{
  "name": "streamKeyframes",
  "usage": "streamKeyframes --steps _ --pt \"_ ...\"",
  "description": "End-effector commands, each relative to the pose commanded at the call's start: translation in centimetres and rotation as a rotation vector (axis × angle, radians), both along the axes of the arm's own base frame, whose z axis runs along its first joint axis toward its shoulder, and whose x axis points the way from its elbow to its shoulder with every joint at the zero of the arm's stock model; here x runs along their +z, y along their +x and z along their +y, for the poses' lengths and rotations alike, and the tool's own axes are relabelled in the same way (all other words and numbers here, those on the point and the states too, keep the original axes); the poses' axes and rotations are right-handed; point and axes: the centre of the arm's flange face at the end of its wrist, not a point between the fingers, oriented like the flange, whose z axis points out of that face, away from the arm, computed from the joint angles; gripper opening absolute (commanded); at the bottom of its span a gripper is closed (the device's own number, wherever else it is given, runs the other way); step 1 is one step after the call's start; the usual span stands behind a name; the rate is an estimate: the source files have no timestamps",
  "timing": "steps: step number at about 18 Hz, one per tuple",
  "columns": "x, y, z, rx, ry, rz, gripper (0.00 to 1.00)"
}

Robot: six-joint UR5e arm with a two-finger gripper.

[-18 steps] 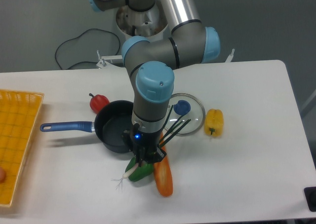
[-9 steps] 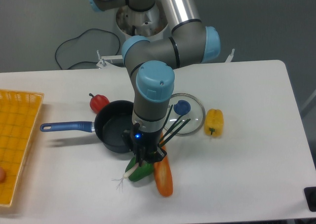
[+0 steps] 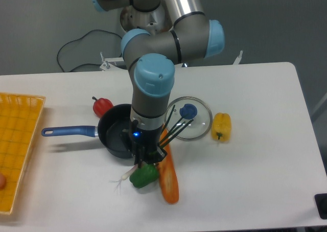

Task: Place the green onion in the pot
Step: 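Carry the green onion over the black saucepan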

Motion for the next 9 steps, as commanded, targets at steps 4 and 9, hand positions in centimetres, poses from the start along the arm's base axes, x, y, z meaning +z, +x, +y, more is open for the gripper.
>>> streamKeyframes --steps 4,9 --pt "0.4 1.5 0.9 0.048 0.03 -0.058 0.0" --pt "0.5 4.8 2.6 0.108 0.035 -0.109 0.0"
